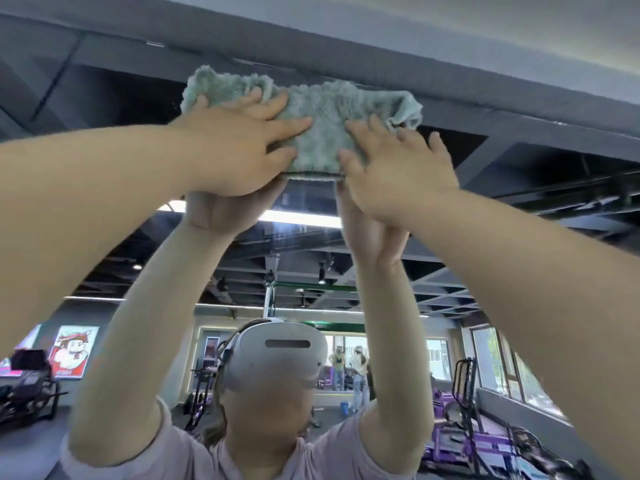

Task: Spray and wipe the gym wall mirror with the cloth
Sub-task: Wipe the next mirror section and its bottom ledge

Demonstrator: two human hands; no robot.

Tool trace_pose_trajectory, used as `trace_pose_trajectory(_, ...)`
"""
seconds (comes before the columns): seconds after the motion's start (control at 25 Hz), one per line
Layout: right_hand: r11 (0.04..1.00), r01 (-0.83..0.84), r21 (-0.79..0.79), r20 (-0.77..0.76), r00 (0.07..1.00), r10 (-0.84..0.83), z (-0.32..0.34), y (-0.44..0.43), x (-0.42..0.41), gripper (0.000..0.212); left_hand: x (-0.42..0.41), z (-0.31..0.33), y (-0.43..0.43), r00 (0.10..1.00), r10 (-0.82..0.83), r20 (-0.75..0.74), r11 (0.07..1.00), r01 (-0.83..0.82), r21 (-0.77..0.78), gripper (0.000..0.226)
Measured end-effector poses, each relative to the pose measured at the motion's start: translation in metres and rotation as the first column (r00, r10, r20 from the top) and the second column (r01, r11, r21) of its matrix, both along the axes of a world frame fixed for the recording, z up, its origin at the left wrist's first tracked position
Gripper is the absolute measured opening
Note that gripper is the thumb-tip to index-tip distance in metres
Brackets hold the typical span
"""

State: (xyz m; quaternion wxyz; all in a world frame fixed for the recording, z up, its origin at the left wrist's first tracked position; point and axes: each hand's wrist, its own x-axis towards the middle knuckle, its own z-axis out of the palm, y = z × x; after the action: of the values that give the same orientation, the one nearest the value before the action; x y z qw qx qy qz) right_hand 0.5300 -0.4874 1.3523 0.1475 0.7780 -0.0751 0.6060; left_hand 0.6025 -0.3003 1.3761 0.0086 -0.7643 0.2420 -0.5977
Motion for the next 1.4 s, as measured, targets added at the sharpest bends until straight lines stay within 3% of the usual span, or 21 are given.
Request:
trace_pose_trajectory(0.16,0.998,-0.026,0.065,-0.011,1.000,0.027,0.033,0.007,0.008,0.053,0.002,0.021,0.002,1.000,0.019,-0.009,0.997,-0.020,-0.072,0.054)
trace_pose_trajectory(0.44,1.000,-0.017,0.026,0.009,1.000,0.016,0.059,0.009,0.014,0.055,-0.002,0.038,-0.019,0.998,-0.060,-0.006,0.976,0.057,-0.209,0.053)
trace_pose_trajectory(0.76,0.983,0.001,0.183,0.074,0.997,-0.015,0.033,-0.122,-0.030,0.055,-0.047,0.025,-0.143,0.996,-0.093,-0.009,0.996,0.093,0.004,0.051)
trace_pose_trajectory(1.04,0.960,0.006,0.280,0.214,0.974,-0.068,0.016,-0.225,-0.071,0.038,-0.078,0.017,-0.258,0.995,-0.103,-0.014,0.992,0.104,0.068,0.050)
trace_pose_trajectory(1.12,0.968,-0.011,0.250,0.167,0.986,-0.031,0.029,-0.221,-0.066,0.046,-0.077,0.017,-0.258,0.996,-0.090,-0.008,0.994,0.090,0.061,0.050)
trace_pose_trajectory(1.28,0.982,0.108,0.157,-0.041,0.994,-0.103,0.052,-0.193,-0.051,0.071,-0.068,0.012,-0.232,0.998,-0.062,-0.007,0.998,0.062,0.025,0.051)
trace_pose_trajectory(1.4,0.983,0.056,0.172,0.025,0.998,-0.061,0.043,-0.150,-0.034,0.059,-0.051,0.008,-0.185,0.999,-0.050,-0.001,0.998,0.050,-0.032,0.052)
